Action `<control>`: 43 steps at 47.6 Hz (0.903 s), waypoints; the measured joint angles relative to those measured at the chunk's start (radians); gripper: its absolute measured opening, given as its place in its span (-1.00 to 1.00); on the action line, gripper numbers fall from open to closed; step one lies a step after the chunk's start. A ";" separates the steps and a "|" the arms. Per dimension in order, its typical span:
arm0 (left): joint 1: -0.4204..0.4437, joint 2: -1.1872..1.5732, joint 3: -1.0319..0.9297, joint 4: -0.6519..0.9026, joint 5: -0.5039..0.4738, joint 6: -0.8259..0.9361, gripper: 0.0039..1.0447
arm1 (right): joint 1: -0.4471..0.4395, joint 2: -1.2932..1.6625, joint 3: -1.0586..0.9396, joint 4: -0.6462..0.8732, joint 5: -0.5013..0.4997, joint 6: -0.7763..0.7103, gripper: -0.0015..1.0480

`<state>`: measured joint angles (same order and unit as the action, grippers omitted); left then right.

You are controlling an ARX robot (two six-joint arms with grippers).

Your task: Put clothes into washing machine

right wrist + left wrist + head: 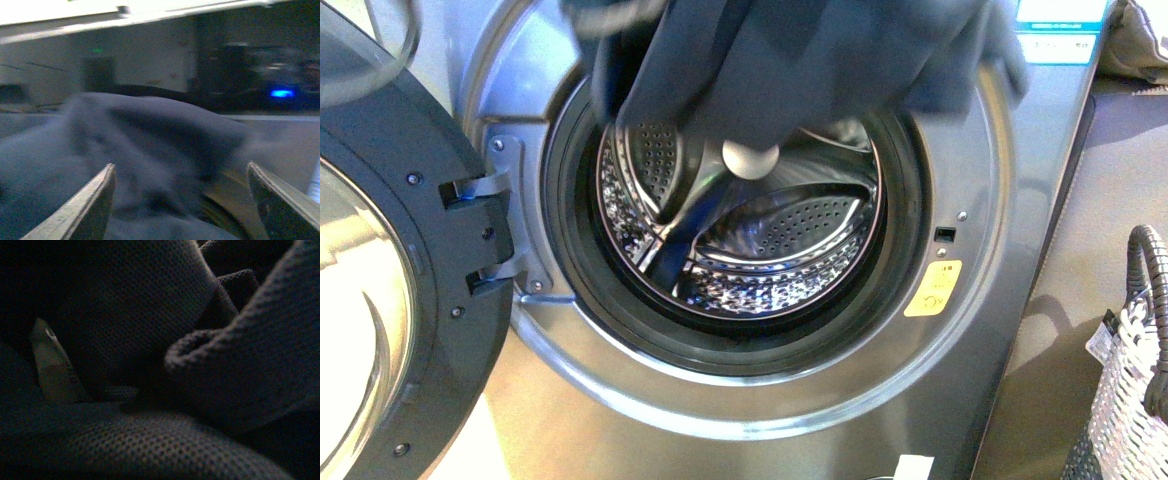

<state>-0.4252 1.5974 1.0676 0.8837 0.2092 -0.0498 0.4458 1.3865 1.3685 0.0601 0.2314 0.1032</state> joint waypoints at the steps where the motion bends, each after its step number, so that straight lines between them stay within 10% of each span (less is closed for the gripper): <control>1: 0.002 0.000 -0.004 0.002 0.001 -0.002 -0.70 | -0.006 -0.027 -0.044 0.013 0.053 -0.018 0.41; 25: 0.032 0.014 -0.184 0.110 0.002 -0.025 -0.70 | -0.210 -0.441 -0.821 0.335 -0.010 -0.100 -0.98; 43: 0.045 0.126 -0.301 0.232 -0.032 -0.041 -0.70 | -0.299 -0.599 -1.056 0.409 -0.092 -0.100 -0.95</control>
<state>-0.3798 1.7233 0.7670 1.1160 0.1772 -0.0906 0.1467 0.7876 0.3130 0.4690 0.1394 0.0029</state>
